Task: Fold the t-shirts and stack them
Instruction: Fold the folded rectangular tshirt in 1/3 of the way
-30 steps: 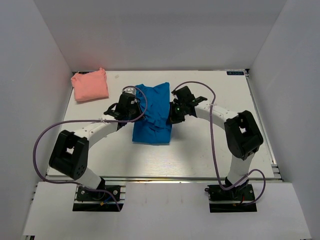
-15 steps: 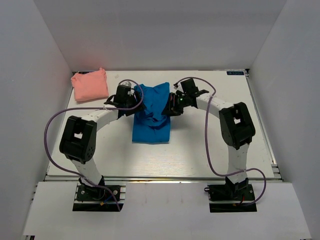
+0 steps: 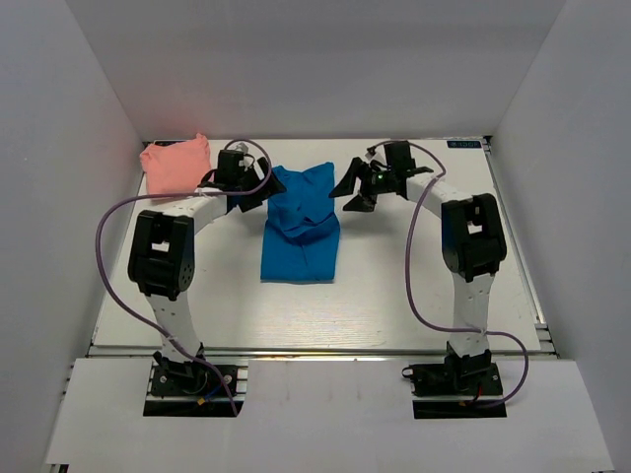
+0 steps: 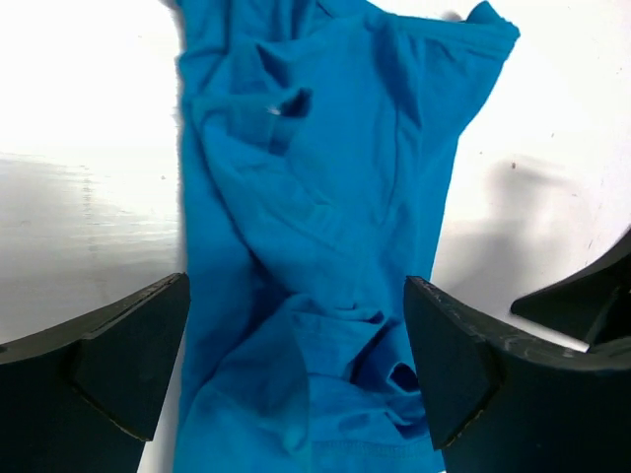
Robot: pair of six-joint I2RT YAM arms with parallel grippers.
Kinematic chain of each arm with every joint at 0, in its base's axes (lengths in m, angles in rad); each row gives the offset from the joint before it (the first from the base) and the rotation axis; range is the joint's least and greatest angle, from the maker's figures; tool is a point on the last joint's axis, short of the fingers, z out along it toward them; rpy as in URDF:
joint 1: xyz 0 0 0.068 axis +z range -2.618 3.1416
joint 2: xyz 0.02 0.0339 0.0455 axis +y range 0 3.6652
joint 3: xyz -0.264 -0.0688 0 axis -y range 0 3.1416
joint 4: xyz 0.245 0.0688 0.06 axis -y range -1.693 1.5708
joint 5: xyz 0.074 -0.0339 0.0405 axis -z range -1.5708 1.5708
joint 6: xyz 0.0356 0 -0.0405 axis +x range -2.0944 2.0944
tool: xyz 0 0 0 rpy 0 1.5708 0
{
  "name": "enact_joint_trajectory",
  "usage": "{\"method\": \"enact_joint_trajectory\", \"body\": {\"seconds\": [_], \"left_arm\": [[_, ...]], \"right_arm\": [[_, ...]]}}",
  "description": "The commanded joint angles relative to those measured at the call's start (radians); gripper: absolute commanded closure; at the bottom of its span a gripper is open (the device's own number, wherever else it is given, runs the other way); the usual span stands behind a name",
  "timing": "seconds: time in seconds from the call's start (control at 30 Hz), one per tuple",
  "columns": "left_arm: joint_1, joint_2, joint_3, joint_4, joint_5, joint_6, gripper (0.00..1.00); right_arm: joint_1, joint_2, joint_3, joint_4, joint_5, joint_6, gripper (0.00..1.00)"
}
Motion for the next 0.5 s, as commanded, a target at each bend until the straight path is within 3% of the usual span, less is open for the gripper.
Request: {"method": "enact_joint_trajectory", "body": {"seconds": [0.0,0.03,0.07,0.1,0.17,0.3,0.47], "left_arm": [[0.024,-0.038,0.038,0.000,0.063,0.026,0.00],[0.024,-0.066,0.038,-0.011,0.063,0.039,0.00],[0.024,-0.086,0.018,-0.022,0.063,0.058,0.00],[0.024,-0.112,-0.001,-0.036,0.063,0.059,0.00],[0.024,-0.209,-0.092,-0.036,0.012,0.059,0.00],[0.024,-0.433,-0.315,-0.074,-0.086,0.046,0.00],[0.024,-0.690,-0.528,-0.085,-0.164,0.022,0.00]], "right_arm": [[0.008,-0.019,0.111,-0.088,0.089,-0.184,0.20],[0.022,-0.034,0.108,-0.194,0.141,-0.223,0.20],[0.026,-0.106,0.055,-0.206,0.295,-0.254,0.19],[0.032,-0.136,0.026,-0.212,0.336,-0.318,0.12],[0.057,-0.270,-0.109,-0.199,0.486,-0.375,0.10],[0.146,-0.436,-0.275,-0.214,0.524,-0.469,0.10],[0.299,-0.466,-0.398,-0.153,0.415,-0.512,0.10]]}}
